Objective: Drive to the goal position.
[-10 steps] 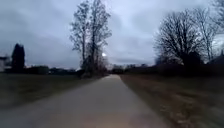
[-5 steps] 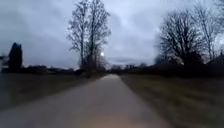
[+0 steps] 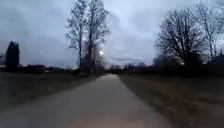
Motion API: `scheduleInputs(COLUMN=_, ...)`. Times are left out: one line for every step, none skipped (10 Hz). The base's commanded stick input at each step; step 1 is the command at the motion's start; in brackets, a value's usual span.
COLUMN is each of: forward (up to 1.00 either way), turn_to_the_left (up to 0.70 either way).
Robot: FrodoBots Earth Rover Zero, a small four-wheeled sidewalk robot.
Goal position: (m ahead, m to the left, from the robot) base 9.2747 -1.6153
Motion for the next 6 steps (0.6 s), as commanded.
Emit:
scheduleInputs(forward=1.00, turn_to_the_left=0.04)
scheduleInputs(forward=1.00, turn_to_the_left=0.04)
scheduleInputs(forward=1.00, turn_to_the_left=0.04)
scheduleInputs(forward=1.00, turn_to_the_left=0.04)
scheduleInputs(forward=1.00, turn_to_the_left=0.04)
scheduleInputs(forward=1.00, turn_to_the_left=0.04)
